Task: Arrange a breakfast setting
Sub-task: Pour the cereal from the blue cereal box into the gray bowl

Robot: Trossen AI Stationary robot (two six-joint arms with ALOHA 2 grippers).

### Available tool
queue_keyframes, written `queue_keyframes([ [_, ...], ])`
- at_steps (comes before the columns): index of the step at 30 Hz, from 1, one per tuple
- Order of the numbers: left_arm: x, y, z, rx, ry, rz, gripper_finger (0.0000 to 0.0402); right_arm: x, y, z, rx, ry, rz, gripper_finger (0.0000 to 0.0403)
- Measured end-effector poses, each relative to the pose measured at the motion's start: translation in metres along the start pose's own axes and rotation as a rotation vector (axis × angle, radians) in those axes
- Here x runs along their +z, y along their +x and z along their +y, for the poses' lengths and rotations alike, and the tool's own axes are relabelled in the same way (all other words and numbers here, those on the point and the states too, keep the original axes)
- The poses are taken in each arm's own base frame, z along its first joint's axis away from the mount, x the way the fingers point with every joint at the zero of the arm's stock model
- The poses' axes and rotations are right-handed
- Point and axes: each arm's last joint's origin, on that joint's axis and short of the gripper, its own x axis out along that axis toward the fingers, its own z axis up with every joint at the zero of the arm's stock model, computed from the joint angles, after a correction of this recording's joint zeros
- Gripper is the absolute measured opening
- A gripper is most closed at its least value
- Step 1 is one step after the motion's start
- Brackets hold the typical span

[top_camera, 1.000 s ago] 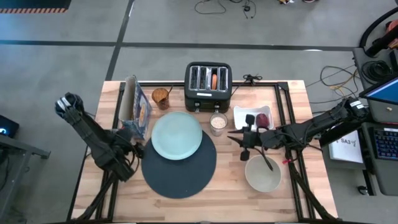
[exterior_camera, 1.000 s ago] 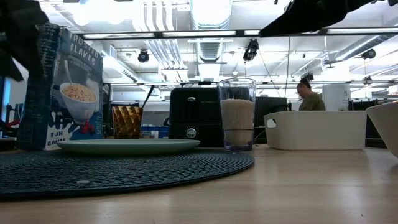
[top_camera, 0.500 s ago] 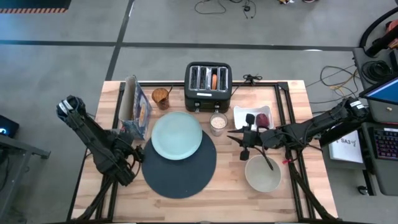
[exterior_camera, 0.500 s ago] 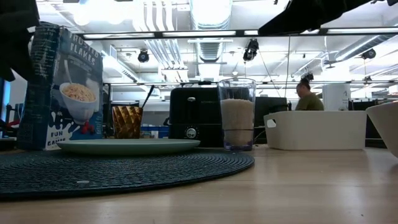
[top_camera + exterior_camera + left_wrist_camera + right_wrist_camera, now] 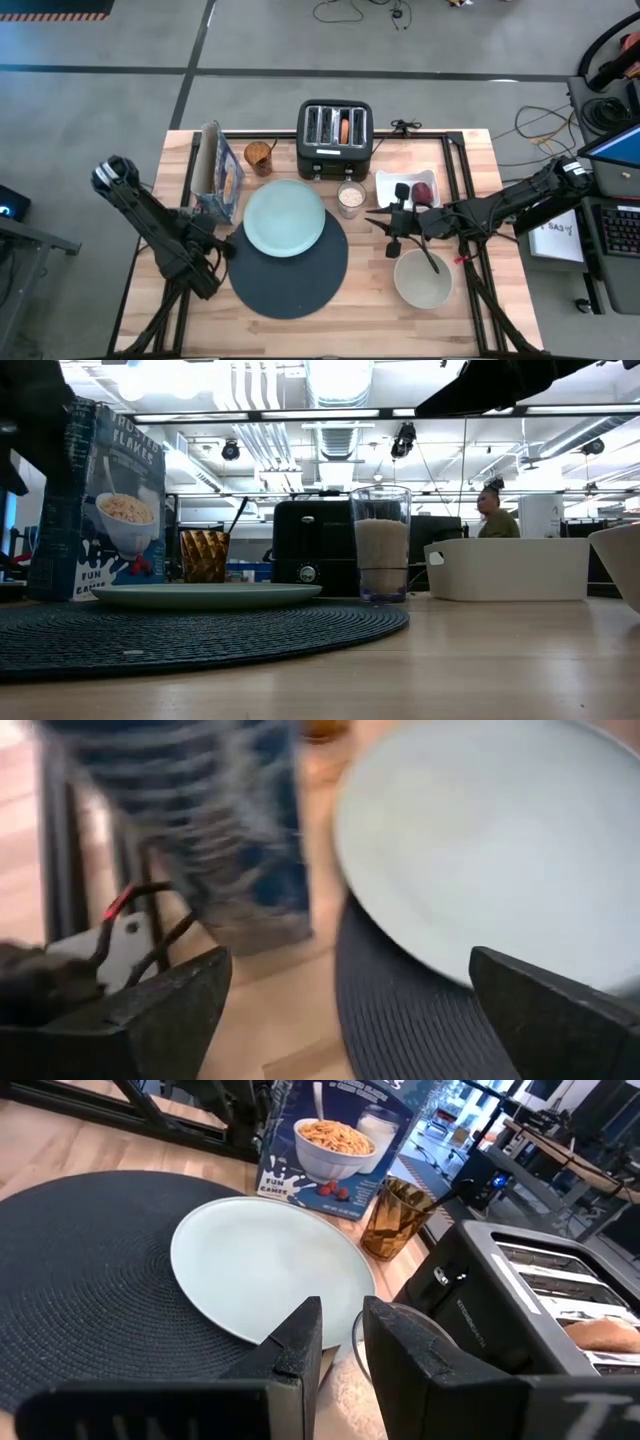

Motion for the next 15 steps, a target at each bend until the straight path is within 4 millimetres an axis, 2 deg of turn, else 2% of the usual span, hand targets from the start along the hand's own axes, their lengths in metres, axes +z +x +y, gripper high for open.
queue_keyframes([
  [6,-0.010,0.021,0.001,0.081,-0.014,-0.053,0.0361,0.000,0.000,0.000,0.000,0.002,-0.003,0.0068],
  [15,-0.021,0.041,-0.007,0.131,0.025,-0.177,0.0358,0.003,0.000,-0.001,-0.006,-0.002,-0.029,0.0068],
])
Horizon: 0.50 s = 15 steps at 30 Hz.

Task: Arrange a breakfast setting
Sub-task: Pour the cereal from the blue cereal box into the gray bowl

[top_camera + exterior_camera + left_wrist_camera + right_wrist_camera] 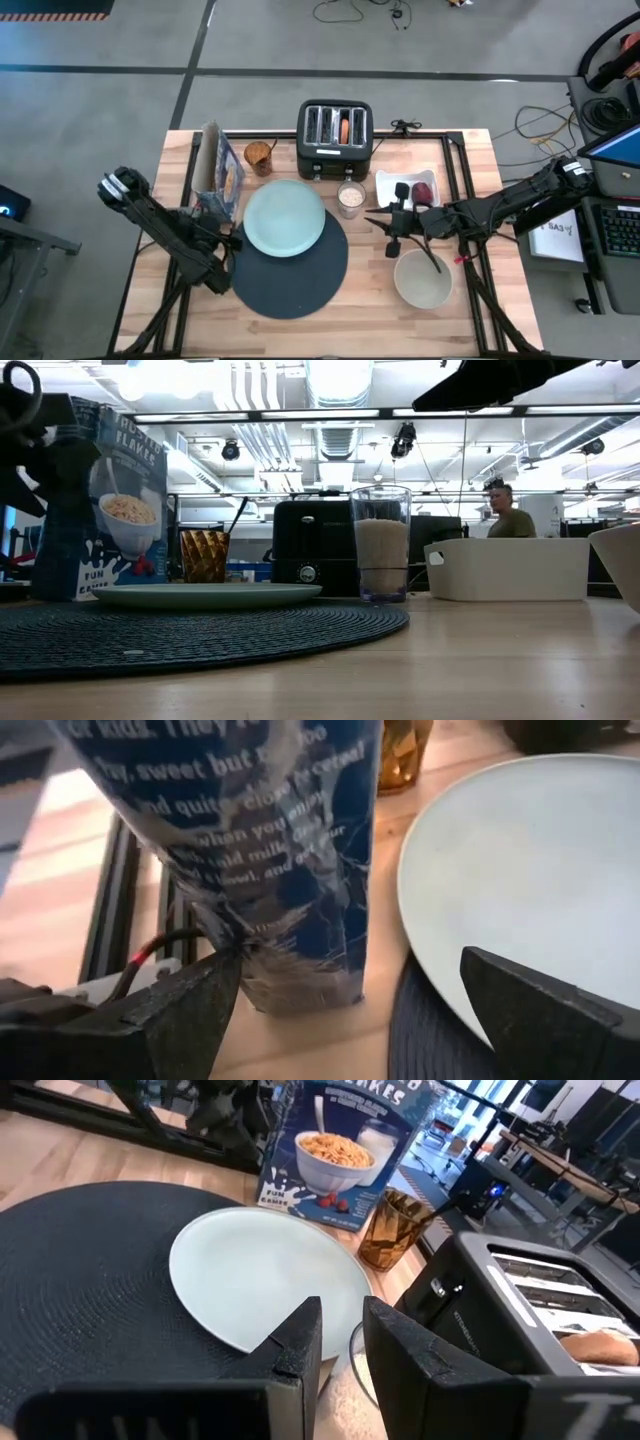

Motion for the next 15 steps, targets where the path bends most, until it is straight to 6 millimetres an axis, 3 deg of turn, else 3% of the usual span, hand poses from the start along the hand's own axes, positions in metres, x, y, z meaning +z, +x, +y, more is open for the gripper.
queue_keyframes([
  [15,-0.003,0.029,-0.021,0.107,0.025,-0.152,0.0357,0.000,0.000,0.000,-0.002,-0.021,0.000,0.0068],
])
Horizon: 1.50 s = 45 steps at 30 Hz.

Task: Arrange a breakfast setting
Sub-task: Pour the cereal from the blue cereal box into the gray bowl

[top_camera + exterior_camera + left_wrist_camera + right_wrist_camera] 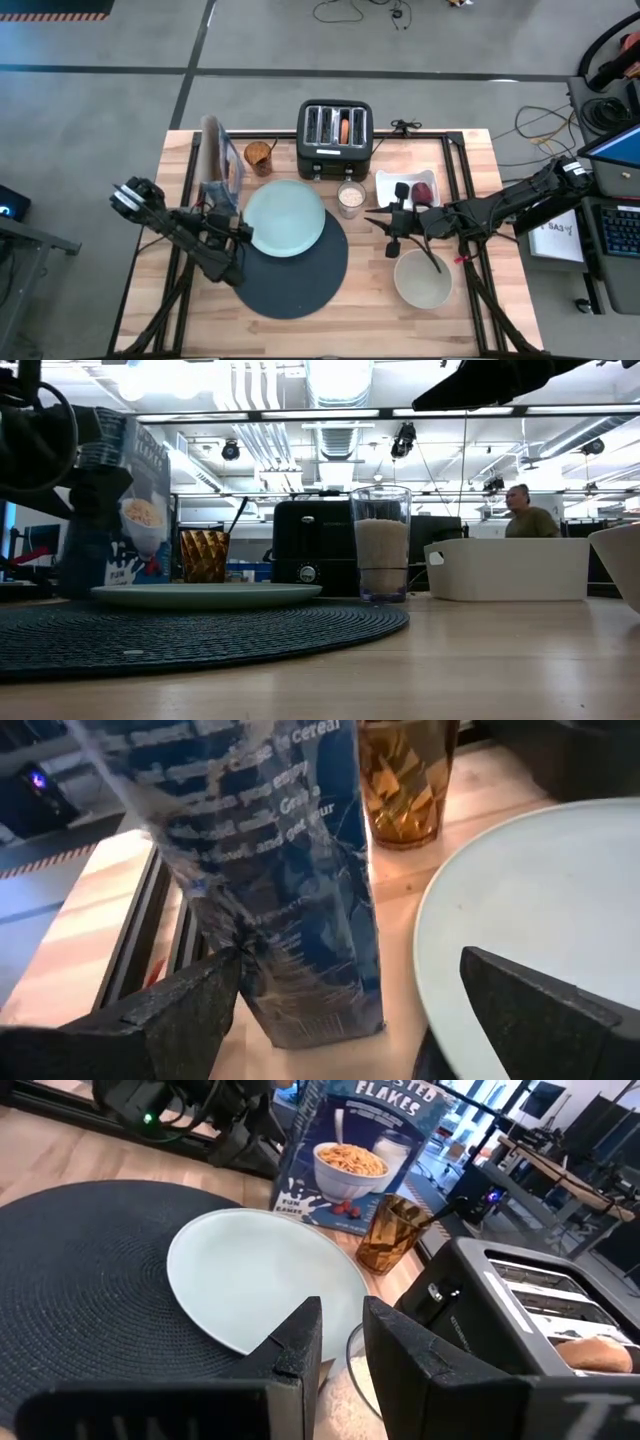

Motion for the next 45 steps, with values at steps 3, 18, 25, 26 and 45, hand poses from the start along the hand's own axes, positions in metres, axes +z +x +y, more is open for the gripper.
queue_keyframes([
  [3,0.001,0.004,0.000,-0.010,-0.007,-0.027,0.0349,0.000,0.000,0.000,0.000,-0.001,0.000,0.0068],
  [18,0.002,0.026,-0.002,-0.011,-0.072,-0.078,0.0301,0.000,0.000,0.000,0.000,0.000,0.000,0.0068],
  [25,0.001,0.029,0.000,-0.017,-0.073,-0.093,0.0301,0.000,0.000,0.000,0.000,0.000,0.000,0.0068],
  [26,0.000,0.030,0.000,-0.022,-0.077,-0.098,0.0298,0.000,0.000,0.000,0.000,0.000,0.000,0.0068],
  [45,-0.003,0.033,-0.001,-0.032,-0.112,-0.082,0.0236,0.000,0.000,0.000,0.000,0.003,0.000,0.0068],
])
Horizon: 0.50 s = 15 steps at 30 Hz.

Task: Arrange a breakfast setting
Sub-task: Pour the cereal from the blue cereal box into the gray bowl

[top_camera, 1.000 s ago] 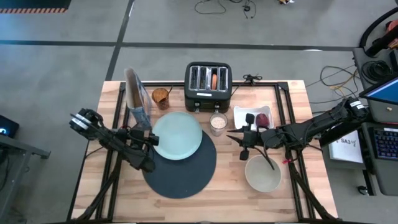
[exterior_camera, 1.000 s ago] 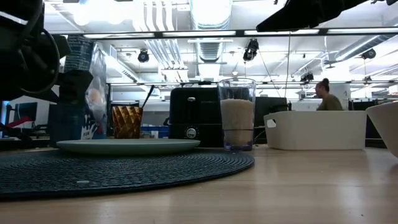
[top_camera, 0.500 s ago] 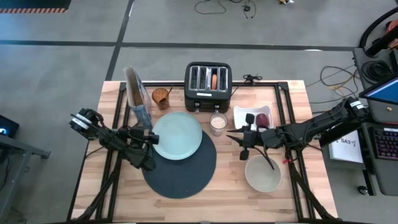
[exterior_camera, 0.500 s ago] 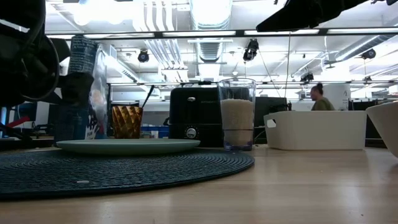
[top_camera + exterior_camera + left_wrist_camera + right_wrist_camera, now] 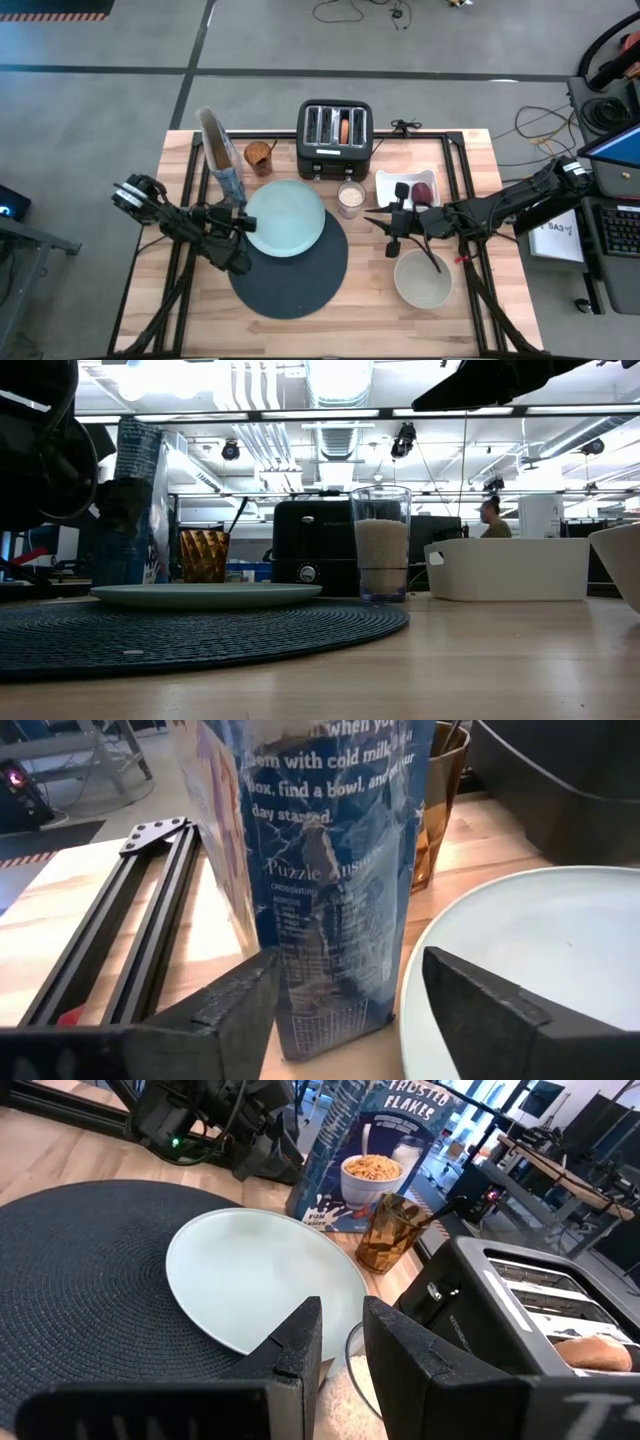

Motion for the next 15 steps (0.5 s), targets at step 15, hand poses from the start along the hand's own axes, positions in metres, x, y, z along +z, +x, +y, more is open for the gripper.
queue_keyframes([
  [15,0.008,0.022,-0.020,0.008,-0.192,-0.016,0.0340,-0.001,0.000,0.000,0.002,0.002,0.010,0.0068],
])
